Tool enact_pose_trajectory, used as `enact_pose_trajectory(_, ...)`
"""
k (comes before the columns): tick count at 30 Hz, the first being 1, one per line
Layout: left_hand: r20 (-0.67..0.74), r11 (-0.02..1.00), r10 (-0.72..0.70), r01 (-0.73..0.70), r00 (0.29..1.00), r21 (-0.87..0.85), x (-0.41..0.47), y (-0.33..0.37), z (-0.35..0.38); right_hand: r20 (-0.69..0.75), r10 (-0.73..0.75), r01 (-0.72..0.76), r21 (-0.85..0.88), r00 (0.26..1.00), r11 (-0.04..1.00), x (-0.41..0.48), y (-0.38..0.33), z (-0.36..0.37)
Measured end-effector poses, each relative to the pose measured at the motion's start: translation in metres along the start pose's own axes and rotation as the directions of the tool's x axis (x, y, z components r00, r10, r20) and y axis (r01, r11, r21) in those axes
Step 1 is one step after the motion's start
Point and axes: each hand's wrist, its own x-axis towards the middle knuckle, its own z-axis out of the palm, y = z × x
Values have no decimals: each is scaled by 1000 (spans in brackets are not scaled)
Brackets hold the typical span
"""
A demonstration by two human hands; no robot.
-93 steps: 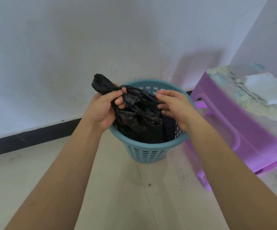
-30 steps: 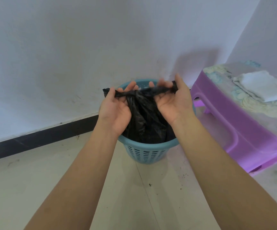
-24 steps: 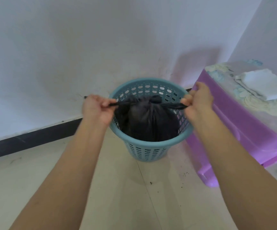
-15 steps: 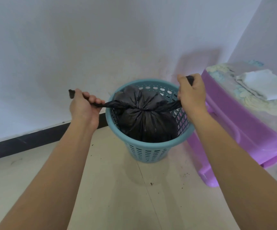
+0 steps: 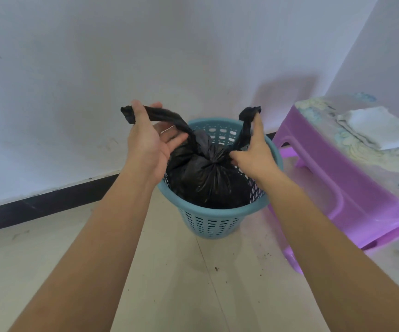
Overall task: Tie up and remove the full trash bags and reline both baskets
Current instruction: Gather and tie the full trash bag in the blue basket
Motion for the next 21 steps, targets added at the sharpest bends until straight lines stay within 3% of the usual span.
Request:
enact_pose_trajectory(2,42,999,6,-5,999,-32,2,-6,-3,-128,80,-40,289,988,956,1,6,2)
enact_pose_trajectory(4,96,973,5,-27,995,229,4,-17,-10,-110,194,-112,511,975,852,3,5,3)
enact_pose_trajectory(7,116,743,-39,-48,993,667,5,-37,-20,52,235,-218,605,971,765,6,6,5)
enact_pose_trajectory(13,65,528,30,-71,997,846,12,-47,-19,-3,109,-95,467,994,879,4,3,6)
enact_pose_trajectory(17,38,651,101,-95,994,754,12,-43,-21,-36,84,-75,206,996,976,8,12,9)
enact_pose_trajectory(19,27,721,77,-74,997,689,11,-42,-23,48,113,-115,32,992,993,5,16,8)
enact_pose_trajectory(21,10,758,69,-59,998,650,9,-40,-23,103,130,-128,-29,986,991,5,21,9)
